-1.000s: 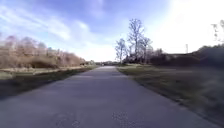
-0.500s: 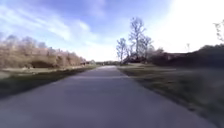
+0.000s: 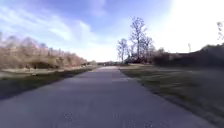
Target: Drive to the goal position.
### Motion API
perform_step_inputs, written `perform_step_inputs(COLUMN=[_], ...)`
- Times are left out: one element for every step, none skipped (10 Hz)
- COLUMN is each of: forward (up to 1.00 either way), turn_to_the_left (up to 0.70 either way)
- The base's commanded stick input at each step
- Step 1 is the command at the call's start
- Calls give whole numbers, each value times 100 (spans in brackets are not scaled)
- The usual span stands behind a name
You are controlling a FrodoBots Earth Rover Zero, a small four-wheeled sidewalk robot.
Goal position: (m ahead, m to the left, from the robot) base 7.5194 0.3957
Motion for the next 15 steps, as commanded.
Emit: perform_step_inputs(forward=[100,100,100,100,100,100,100,100,100,100,100,100,100,100,100], turn_to_the_left=[0,0,0,0,1,2,2,2,2,2,2,2,2,2,2])
